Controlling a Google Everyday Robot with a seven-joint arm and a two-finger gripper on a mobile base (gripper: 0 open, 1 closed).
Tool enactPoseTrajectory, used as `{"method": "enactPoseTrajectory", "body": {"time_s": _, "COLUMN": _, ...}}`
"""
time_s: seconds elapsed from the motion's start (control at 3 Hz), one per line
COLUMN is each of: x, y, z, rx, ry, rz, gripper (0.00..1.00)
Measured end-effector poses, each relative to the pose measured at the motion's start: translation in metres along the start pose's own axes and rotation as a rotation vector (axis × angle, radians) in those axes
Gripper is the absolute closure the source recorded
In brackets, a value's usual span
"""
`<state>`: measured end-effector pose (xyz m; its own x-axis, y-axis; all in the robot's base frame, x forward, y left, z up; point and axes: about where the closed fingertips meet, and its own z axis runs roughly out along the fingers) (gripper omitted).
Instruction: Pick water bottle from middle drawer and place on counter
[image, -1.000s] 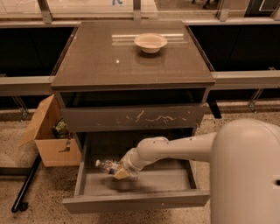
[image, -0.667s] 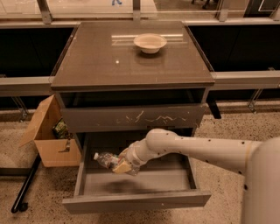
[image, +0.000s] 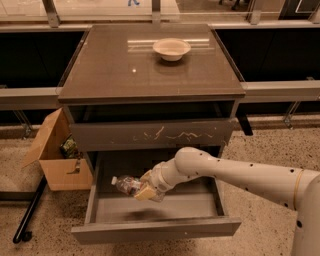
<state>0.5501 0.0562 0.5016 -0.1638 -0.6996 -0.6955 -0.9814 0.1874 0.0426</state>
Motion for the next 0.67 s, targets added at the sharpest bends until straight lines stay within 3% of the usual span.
{"method": "enactPoseTrajectory", "body": {"time_s": 0.33, "x": -0.026, "y": -0.011, "z": -0.038, "rx": 0.040, "ry": -0.018, "rz": -0.064, "gripper": 1.00}}
{"method": "enactPoseTrajectory", "body": {"time_s": 0.67, "x": -0.065, "y": -0.030, "z": -0.100, "rx": 0.091, "ry": -0.052, "rz": -0.147, "gripper": 1.00}}
